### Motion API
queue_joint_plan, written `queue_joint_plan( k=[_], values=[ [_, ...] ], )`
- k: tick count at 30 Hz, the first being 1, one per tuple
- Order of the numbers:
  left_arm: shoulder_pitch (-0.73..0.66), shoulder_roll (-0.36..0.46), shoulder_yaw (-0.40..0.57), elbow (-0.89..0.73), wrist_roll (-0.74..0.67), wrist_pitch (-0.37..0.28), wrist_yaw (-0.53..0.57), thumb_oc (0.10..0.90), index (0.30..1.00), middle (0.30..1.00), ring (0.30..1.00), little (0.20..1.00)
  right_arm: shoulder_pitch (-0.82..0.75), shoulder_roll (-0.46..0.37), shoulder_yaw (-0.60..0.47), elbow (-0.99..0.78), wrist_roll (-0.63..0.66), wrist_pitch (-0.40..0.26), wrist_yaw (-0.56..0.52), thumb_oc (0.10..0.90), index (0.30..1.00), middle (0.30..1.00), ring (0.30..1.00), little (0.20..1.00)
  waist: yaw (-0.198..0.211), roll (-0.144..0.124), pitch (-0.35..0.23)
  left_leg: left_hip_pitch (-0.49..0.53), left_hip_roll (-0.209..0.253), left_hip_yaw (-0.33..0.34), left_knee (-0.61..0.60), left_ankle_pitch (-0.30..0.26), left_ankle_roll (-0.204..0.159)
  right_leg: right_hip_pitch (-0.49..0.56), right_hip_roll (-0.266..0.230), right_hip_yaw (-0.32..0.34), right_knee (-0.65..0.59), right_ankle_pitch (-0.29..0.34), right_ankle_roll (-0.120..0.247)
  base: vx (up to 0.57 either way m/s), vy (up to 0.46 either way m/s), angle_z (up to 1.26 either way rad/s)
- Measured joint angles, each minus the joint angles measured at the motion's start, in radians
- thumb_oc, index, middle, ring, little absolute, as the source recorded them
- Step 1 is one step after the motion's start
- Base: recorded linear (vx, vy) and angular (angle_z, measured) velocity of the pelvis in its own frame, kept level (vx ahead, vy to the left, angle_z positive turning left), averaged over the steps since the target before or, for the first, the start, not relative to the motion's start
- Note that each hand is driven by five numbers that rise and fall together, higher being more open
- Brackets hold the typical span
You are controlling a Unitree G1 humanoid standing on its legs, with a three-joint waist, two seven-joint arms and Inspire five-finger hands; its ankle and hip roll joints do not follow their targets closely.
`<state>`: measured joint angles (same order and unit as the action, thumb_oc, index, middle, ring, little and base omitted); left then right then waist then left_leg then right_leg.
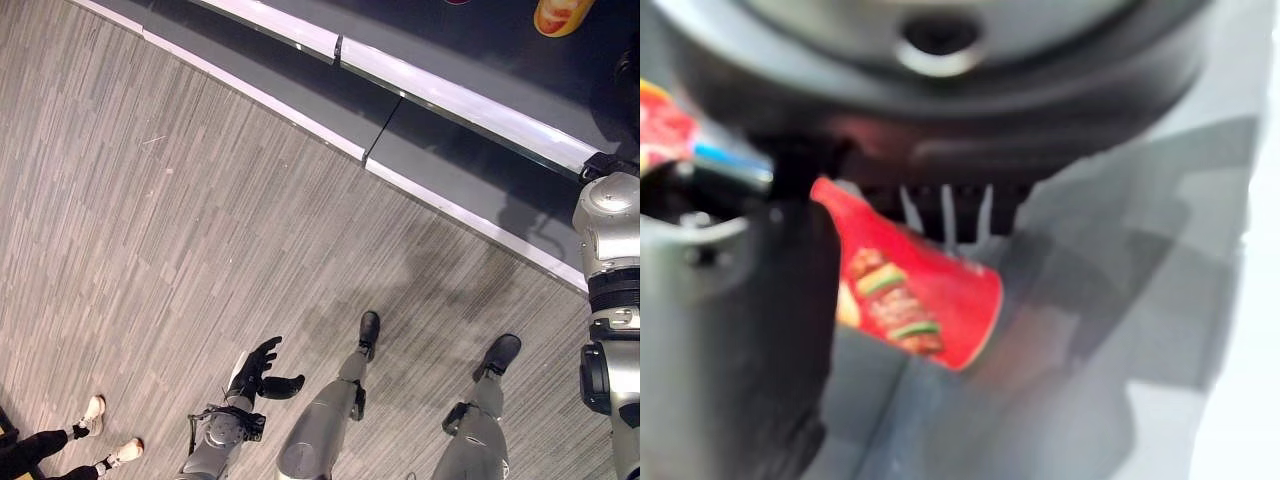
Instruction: Put the goods on the table back onto the shelves and tidy them up.
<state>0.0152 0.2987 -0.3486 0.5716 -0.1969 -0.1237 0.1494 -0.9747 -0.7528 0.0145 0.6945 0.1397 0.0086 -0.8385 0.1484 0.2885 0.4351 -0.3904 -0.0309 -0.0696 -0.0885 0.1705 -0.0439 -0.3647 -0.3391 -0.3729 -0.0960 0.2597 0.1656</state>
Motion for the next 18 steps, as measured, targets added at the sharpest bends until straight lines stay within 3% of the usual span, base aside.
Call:
queue_joint_plan(
  k=[14,18],
  values=[
    [0.0,0.0,0.0,0.003,0.0,0.0,0.007,0.8,0.9,0.9,0.9,0.9,0.005,0.001,0.007,-0.001,-0.011,0.0,-0.005,0.8,0.9,0.9,0.9,0.9,0.0,-0.002,0.001,0.002,0.001,0.002,0.0,0.0,0.0,0.0,0.002,0.004,0.0,0.001,-0.001,0.0,0.0,0.0],
    [-0.001,0.0,0.005,0.007,0.0,0.001,0.015,0.8,0.9,0.9,0.9,0.9,0.104,0.013,-0.018,-0.102,-0.078,0.005,-0.018,0.8,0.9,0.9,0.9,0.9,-0.001,-0.014,0.0,0.003,0.002,0.003,0.0,0.0,0.0,0.001,0.003,0.007,0.0,0.001,-0.001,-0.01,-0.001,-0.02]
  ],
)
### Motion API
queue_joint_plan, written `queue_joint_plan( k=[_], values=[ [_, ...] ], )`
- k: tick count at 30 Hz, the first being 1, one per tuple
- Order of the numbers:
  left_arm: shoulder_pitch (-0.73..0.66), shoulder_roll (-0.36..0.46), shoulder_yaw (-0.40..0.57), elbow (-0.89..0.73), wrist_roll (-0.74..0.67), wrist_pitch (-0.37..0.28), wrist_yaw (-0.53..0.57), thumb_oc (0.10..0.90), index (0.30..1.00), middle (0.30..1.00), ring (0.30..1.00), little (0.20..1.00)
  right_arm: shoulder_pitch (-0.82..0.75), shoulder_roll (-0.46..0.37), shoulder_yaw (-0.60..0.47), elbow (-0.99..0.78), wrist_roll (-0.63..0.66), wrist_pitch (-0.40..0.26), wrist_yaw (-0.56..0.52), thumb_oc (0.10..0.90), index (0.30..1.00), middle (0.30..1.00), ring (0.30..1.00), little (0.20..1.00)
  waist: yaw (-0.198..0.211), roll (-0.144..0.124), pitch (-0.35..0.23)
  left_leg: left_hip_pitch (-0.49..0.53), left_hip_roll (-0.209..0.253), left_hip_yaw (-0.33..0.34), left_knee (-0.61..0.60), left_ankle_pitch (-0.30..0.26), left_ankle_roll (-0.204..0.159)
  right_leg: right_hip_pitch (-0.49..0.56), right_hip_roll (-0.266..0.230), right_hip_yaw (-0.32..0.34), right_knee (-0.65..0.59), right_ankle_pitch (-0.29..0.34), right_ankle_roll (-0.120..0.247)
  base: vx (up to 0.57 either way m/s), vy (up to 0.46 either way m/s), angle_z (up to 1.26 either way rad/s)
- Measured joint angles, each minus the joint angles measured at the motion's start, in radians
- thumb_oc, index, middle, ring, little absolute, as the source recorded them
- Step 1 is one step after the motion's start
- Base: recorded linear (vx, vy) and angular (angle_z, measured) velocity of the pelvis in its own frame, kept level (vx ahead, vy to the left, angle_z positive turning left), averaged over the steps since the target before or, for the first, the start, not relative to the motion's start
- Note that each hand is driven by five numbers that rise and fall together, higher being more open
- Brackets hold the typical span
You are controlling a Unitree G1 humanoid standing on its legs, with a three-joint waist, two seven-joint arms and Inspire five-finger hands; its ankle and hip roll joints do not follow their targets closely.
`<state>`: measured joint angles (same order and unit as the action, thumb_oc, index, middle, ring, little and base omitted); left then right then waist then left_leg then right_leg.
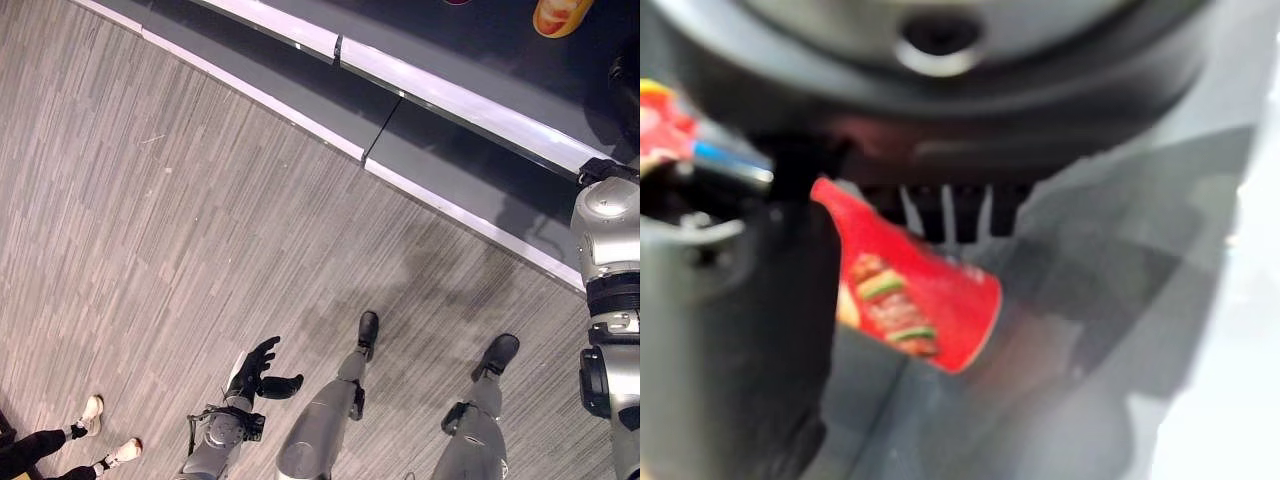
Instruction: Put the goods on the table back onto the shelves and tidy them up.
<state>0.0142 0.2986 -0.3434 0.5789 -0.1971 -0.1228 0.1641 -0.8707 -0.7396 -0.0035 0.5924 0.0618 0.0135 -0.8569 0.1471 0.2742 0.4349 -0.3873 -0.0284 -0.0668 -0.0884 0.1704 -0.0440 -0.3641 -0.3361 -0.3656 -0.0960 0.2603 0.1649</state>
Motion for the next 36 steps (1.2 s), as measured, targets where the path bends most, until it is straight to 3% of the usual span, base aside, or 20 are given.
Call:
queue_joint_plan(
  k=[4,8,9,10,11,13,17,18,20,22,23,26,28,31,36],
  values=[
    [-0.006,0.0,0.025,0.014,0.001,0.016,0.003,0.8,0.9,0.9,0.9,0.9,0.135,0.077,-0.031,-0.138,-0.09,0.022,-0.006,0.8,0.9,0.9,0.9,0.9,-0.024,-0.066,-0.001,0.014,0.005,0.005,0.0,0.0,0.0,0.007,0.006,0.013,0.0,0.0,0.0,0.0,-0.007,-0.07],
    [-0.019,-0.01,0.061,0.06,0.003,0.039,0.005,0.8,0.9,0.9,0.9,0.9,0.309,0.236,-0.072,-0.361,-0.126,0.018,0.01,0.8,0.9,0.9,0.9,0.9,-0.065,-0.14,-0.007,0.049,0.019,0.015,0.0,-0.004,-0.009,0.038,0.021,0.022,0.0,-0.002,0.0,0.04,-0.003,-0.06],
    [-0.019,-0.013,0.069,0.066,0.003,0.043,0.006,0.8,0.9,0.9,0.9,0.9,0.333,0.253,-0.077,-0.399,-0.126,0.018,0.014,0.8,0.9,0.9,0.9,0.9,-0.065,-0.145,-0.008,0.053,0.021,0.017,0.0,-0.005,-0.01,0.04,0.022,0.023,0.0,-0.002,-0.001,0.05,-0.002,-0.25],
    [-0.016,-0.018,0.104,0.101,0.005,0.057,0.004,0.8,0.9,0.9,0.9,0.9,0.486,0.343,-0.061,-0.58,-0.131,-0.017,0.051,0.8,0.9,0.9,0.9,0.9,-0.061,-0.187,-0.013,0.083,0.032,0.033,0.0,-0.012,-0.018,0.057,0.034,0.045,0.0,-0.004,-0.004,0.09,0.017,-0.29],
    [-0.015,-0.016,0.114,0.115,0.005,0.066,0.002,0.8,0.9,0.9,0.9,0.9,0.53,0.356,-0.037,-0.608,-0.138,-0.026,0.071,0.8,0.9,0.9,0.9,0.9,-0.072,-0.206,-0.019,0.093,0.033,0.034,0.0,-0.014,-0.021,0.064,0.038,0.049,0.0,-0.006,-0.006,0.09,0.017,-0.29],
    [-0.016,-0.015,0.151,0.154,0.006,0.087,0.003,0.8,0.9,0.9,0.9,0.9,0.623,0.394,-0.018,-0.61,-0.133,-0.085,0.162,0.8,0.9,0.9,0.9,0.9,-0.105,-0.253,-0.033,0.127,0.049,0.049,0.0,-0.025,-0.033,0.094,0.049,0.057,0.0,-0.016,-0.008,0.1,0.018,-0.19],
    [0.014,-0.003,0.245,0.269,0.018,0.092,-0.001,0.8,0.9,0.9,0.9,0.9,0.906,0.428,0.016,-0.548,-0.091,-0.09,0.331,0.8,0.9,0.9,0.9,0.9,-0.136,-0.37,-0.121,0.219,0.075,0.084,-0.001,-0.06,-0.046,0.158,0.083,0.093,-0.001,-0.051,-0.01,0.12,0.048,-0.29],
    [0.026,0.001,0.249,0.283,0.025,0.097,-0.001,0.8,0.9,0.9,0.9,0.9,0.947,0.438,0.011,-0.532,-0.085,-0.09,0.348,0.8,0.9,0.9,0.9,0.9,-0.14,-0.382,-0.139,0.235,0.078,0.087,-0.001,-0.064,-0.045,0.169,0.086,0.1,-0.001,-0.055,-0.011,0.1,0.07,-0.27],
    [0.071,0.003,0.249,0.32,0.045,0.107,-0.002,0.8,0.9,0.9,0.9,0.9,1.068,0.44,-0.007,-0.495,-0.063,-0.089,0.413,0.8,0.9,0.9,0.9,0.9,-0.172,-0.399,-0.207,0.28,0.08,0.118,-0.001,-0.079,-0.044,0.192,0.089,0.13,-0.001,-0.057,-0.014,0.1,0.111,-0.39],
    [0.101,-0.001,0.248,0.326,0.048,0.108,-0.003,0.8,0.9,0.9,0.9,0.9,1.117,0.434,-0.006,-0.461,-0.057,-0.09,0.464,0.8,0.9,0.9,0.9,0.9,-0.201,-0.393,-0.233,0.318,0.081,0.136,-0.002,-0.091,-0.04,0.219,0.09,0.148,-0.001,-0.057,-0.014,0.08,0.121,-0.36],
    [0.12,-0.002,0.247,0.335,0.054,0.107,-0.008,0.8,0.9,0.9,0.9,0.9,1.127,0.427,0.014,-0.353,-0.054,-0.088,0.517,0.8,0.9,0.9,0.9,0.9,-0.218,-0.384,-0.283,0.332,0.084,0.15,-0.003,-0.098,-0.038,0.224,0.089,0.159,-0.001,-0.058,-0.012,0.06,0.129,-0.28],
    [0.118,0.001,0.242,0.334,0.065,0.102,-0.029,0.8,0.9,0.9,0.9,0.9,1.121,0.407,0.081,-0.135,-0.053,-0.105,0.591,0.8,0.9,0.9,0.9,0.9,-0.217,-0.373,-0.319,0.365,0.075,0.172,-0.003,-0.112,-0.03,0.241,0.088,0.182,-0.001,-0.063,-0.006,0.02,0.116,-0.21],
    [0.119,0.001,0.235,0.333,0.081,0.1,-0.045,0.8,0.9,0.9,0.9,0.9,1.112,0.409,0.12,-0.017,-0.053,-0.08,0.629,0.8,0.9,0.9,0.9,0.9,-0.218,-0.364,-0.35,0.372,0.072,0.174,-0.004,-0.114,-0.03,0.247,0.086,0.184,-0.001,-0.067,-0.001,0.01,0.075,-0.08],
    [0.119,0.002,0.23,0.322,0.081,0.084,-0.052,0.8,0.9,0.9,0.9,0.9,1.136,0.42,0.148,0.036,-0.052,-0.059,0.678,0.8,0.9,0.9,0.9,0.9,-0.221,-0.355,-0.36,0.389,0.062,0.198,-0.007,-0.115,-0.028,0.247,0.079,0.21,-0.001,-0.064,0.002,-0.01,0.105,-0.23],
    [0.103,0.004,0.226,0.364,0.081,0.082,-0.073,0.8,0.9,0.9,0.9,0.9,1.103,0.449,0.146,0.129,-0.04,-0.06,0.693,0.8,0.9,0.9,0.9,0.9,-0.244,-0.369,-0.357,0.415,0.049,0.233,-0.007,-0.123,-0.016,0.247,0.071,0.249,-0.001,-0.057,0.006,-0.02,0.09,-0.21]
  ],
)
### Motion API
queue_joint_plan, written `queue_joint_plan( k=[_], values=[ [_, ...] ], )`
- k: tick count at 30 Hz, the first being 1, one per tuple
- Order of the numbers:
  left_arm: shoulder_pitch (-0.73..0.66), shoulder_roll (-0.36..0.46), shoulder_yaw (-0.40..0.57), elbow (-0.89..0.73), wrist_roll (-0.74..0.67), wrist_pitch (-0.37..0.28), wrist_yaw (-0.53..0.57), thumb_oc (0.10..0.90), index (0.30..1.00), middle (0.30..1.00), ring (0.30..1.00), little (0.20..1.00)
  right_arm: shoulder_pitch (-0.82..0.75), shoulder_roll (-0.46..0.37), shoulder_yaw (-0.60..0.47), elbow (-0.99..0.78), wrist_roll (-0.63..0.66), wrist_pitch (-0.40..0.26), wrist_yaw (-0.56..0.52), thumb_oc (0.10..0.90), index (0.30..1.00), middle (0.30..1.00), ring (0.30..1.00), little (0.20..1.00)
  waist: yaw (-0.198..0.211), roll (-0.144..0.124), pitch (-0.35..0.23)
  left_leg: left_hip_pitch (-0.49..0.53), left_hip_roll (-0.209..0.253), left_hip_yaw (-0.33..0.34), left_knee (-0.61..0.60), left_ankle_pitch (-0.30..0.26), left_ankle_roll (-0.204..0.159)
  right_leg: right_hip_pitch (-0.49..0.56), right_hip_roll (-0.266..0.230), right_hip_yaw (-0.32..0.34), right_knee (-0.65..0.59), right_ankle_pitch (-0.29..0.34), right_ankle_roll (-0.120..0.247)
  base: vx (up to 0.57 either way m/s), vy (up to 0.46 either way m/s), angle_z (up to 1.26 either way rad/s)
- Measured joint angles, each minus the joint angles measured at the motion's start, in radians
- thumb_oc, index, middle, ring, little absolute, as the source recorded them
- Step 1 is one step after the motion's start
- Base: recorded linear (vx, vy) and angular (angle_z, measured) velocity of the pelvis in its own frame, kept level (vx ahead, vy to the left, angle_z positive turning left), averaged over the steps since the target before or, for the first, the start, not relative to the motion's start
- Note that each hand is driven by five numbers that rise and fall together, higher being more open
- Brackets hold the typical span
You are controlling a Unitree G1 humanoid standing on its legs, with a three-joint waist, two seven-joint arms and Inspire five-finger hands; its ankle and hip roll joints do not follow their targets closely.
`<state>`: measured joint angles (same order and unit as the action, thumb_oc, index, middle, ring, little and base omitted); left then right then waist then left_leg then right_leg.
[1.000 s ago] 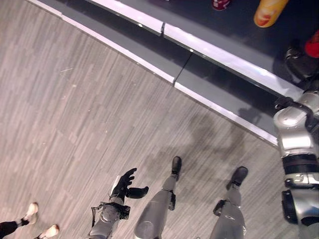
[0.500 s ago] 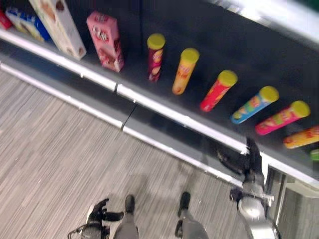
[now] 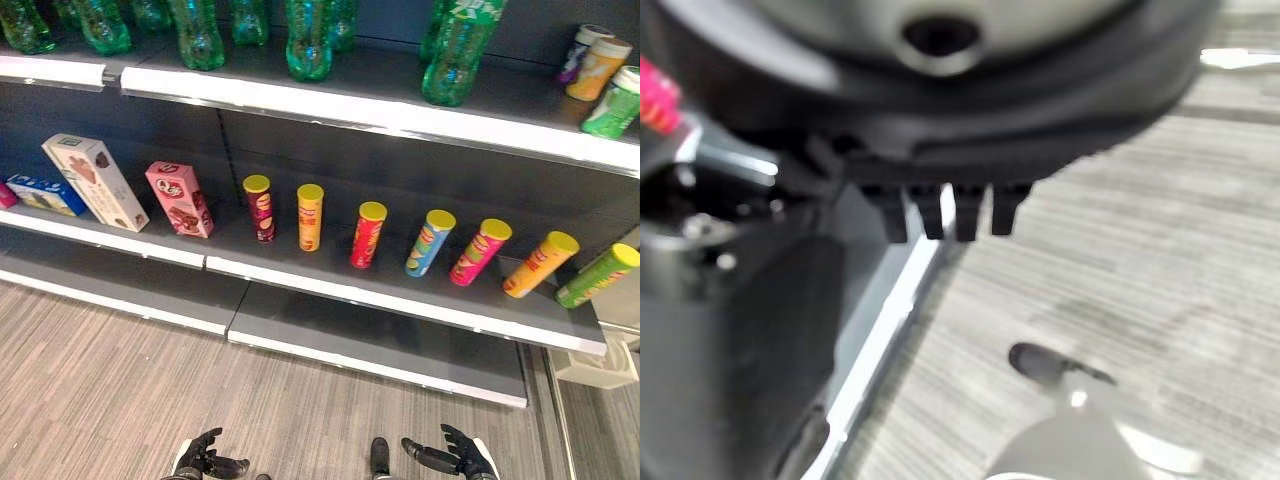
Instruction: Put the goods on the table back onto the shelves and tidy them up.
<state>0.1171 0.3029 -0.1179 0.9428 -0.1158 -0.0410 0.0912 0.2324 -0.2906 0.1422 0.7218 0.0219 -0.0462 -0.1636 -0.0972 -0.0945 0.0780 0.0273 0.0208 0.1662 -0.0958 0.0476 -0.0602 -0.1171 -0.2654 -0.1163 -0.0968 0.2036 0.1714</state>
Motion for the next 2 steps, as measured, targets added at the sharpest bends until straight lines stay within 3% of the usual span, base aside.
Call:
queue_joint_plan(
  k=[2],
  values=[
    [-0.008,0.0,0.0,0.033,0.0,0.002,0.0,0.8,0.9,0.9,0.9,0.9,-0.037,0.019,0.0,0.069,0.005,0.004,0.007,0.8,0.9,0.9,0.9,0.9,0.001,-0.01,-0.006,0.008,-0.003,0.02,0.0,-0.002,0.002,-0.006,-0.001,0.02,0.0,0.004,0.004,-0.02,0.037,-0.27]
  ],
)
